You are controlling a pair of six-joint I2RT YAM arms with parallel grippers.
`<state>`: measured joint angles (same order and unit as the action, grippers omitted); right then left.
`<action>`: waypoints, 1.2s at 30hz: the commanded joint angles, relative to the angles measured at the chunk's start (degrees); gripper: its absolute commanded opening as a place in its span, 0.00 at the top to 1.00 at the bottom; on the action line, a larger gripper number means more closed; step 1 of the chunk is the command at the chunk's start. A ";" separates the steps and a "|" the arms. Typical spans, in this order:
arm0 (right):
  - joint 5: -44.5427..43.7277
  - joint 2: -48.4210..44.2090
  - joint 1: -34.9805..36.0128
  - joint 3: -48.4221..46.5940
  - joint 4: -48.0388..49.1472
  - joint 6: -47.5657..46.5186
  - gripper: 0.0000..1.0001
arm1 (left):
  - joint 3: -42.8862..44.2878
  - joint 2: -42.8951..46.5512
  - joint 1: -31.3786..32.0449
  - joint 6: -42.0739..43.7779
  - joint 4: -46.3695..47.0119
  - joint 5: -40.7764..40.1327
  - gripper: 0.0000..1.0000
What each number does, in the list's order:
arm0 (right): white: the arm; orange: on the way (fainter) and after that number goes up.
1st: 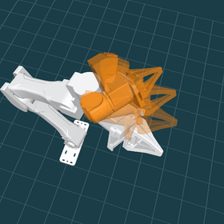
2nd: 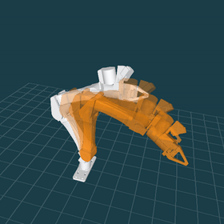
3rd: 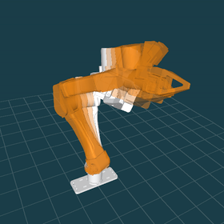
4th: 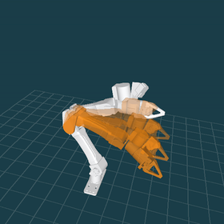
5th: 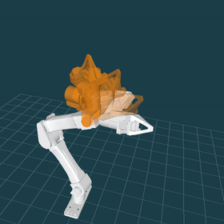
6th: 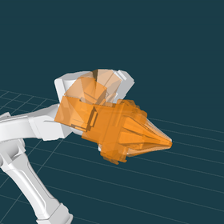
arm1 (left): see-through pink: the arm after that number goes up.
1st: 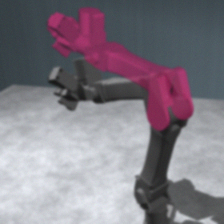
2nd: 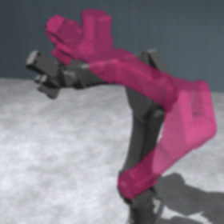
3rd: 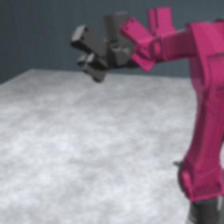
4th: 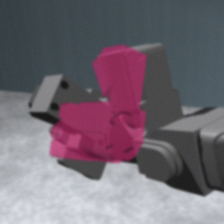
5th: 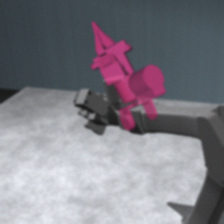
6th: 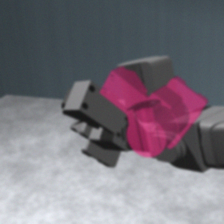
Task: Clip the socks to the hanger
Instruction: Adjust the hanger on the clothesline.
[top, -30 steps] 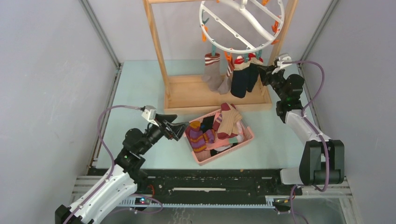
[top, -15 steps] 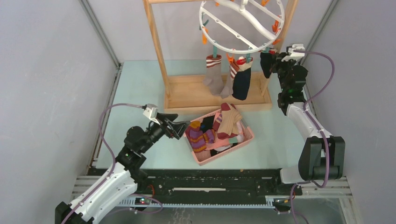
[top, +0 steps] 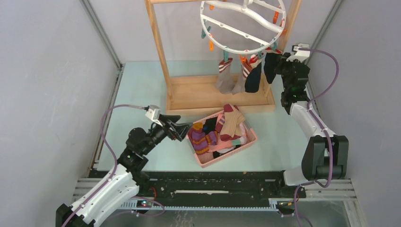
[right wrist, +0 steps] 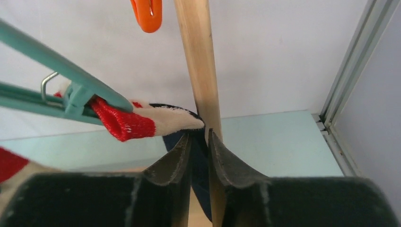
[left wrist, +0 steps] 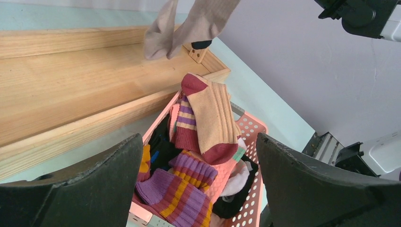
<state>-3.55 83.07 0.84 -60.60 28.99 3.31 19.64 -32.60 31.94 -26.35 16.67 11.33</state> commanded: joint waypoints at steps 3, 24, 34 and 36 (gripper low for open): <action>2.90 -6.66 -0.03 0.94 -3.80 2.57 0.59 | 4.09 0.43 -0.17 1.87 2.49 1.25 0.07; 13.84 -21.46 14.46 20.47 -0.68 -1.75 0.24 | 5.46 -3.18 -0.18 2.13 5.87 3.66 0.07; 3.93 -3.78 21.52 12.05 14.63 -1.84 0.33 | 5.12 -1.00 -0.17 1.83 4.35 2.44 0.07; -1.17 -2.86 22.59 11.57 16.44 -2.11 0.40 | 5.36 -0.47 -0.13 2.02 3.31 2.18 0.07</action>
<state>3.42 79.33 21.21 -45.58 35.48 2.11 21.98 -34.46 31.94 -25.02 20.23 13.91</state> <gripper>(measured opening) 0.659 0.929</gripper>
